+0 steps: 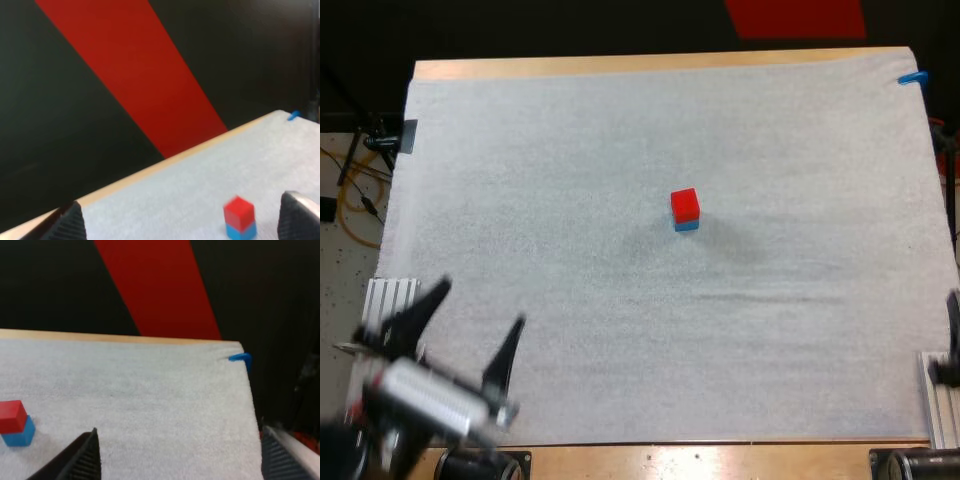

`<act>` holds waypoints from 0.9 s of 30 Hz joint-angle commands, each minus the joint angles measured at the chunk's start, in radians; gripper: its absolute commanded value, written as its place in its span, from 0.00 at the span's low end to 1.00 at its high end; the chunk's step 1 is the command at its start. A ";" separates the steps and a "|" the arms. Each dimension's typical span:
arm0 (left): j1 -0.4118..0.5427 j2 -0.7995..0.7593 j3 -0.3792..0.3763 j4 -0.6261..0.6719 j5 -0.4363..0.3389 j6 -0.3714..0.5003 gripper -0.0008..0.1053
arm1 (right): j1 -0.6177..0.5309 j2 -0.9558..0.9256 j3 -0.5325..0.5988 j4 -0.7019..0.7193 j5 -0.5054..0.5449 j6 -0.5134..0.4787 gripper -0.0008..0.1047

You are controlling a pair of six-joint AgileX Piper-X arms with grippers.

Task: Stack red cube on blue cube

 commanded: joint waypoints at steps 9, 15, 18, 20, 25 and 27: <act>0.000 -0.363 -0.029 0.317 0.004 -0.015 0.72 | -0.004 -0.267 -0.005 0.193 -0.007 0.040 0.62; 0.009 -0.354 -0.077 0.497 0.043 0.045 0.72 | 0.002 -0.327 -0.045 0.337 0.013 0.037 0.62; 0.009 -0.356 -0.080 0.529 0.072 0.019 0.72 | 0.002 -0.337 -0.051 0.345 0.013 0.034 0.62; 0.009 -0.356 -0.080 0.542 0.073 0.019 0.72 | 0.002 -0.337 -0.057 0.345 0.008 0.034 0.62; 0.009 -0.356 -0.060 0.505 0.073 0.021 0.72 | 0.002 -0.337 -0.047 0.292 0.006 -0.006 0.62; 0.009 -0.356 -0.036 0.486 0.073 0.023 0.72 | 0.002 -0.337 -0.024 0.244 0.006 -0.009 0.62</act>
